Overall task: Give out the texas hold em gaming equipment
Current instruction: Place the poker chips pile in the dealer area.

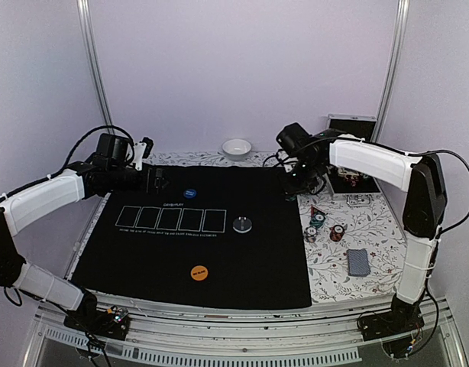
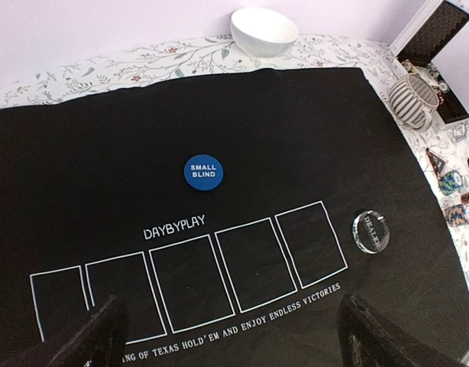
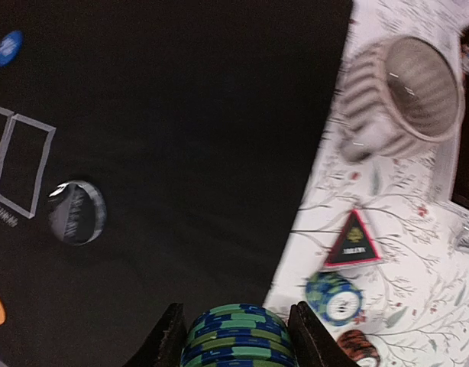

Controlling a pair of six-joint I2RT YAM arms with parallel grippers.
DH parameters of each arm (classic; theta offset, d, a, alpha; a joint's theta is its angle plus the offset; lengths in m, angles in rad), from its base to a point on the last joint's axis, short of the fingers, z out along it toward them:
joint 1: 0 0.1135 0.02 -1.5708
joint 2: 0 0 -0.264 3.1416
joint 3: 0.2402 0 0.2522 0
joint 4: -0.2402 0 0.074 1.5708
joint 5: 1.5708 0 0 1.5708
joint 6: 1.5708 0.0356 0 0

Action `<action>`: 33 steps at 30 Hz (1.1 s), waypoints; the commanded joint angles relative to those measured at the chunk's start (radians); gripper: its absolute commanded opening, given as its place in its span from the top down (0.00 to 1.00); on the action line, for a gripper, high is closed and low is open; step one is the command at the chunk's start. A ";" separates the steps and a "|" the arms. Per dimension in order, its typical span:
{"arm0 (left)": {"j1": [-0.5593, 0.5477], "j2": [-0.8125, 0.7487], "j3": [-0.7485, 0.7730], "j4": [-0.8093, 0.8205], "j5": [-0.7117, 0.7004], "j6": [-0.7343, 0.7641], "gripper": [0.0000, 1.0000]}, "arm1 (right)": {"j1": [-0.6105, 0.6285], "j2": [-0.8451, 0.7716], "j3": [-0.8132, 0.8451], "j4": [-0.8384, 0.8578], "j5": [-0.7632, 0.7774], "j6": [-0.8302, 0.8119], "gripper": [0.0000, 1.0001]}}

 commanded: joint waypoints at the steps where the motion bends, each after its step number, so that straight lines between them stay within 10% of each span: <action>1: 0.008 -0.025 0.013 -0.016 -0.002 0.011 0.03 | 0.172 0.043 0.040 0.033 -0.064 -0.022 0.97; 27: 0.008 -0.022 0.010 -0.011 0.002 0.013 0.03 | 0.292 0.262 -0.089 0.133 -0.022 -0.032 0.96; 33: 0.007 -0.023 0.011 -0.010 -0.001 0.015 0.03 | 0.292 0.255 -0.105 0.115 0.003 -0.023 0.61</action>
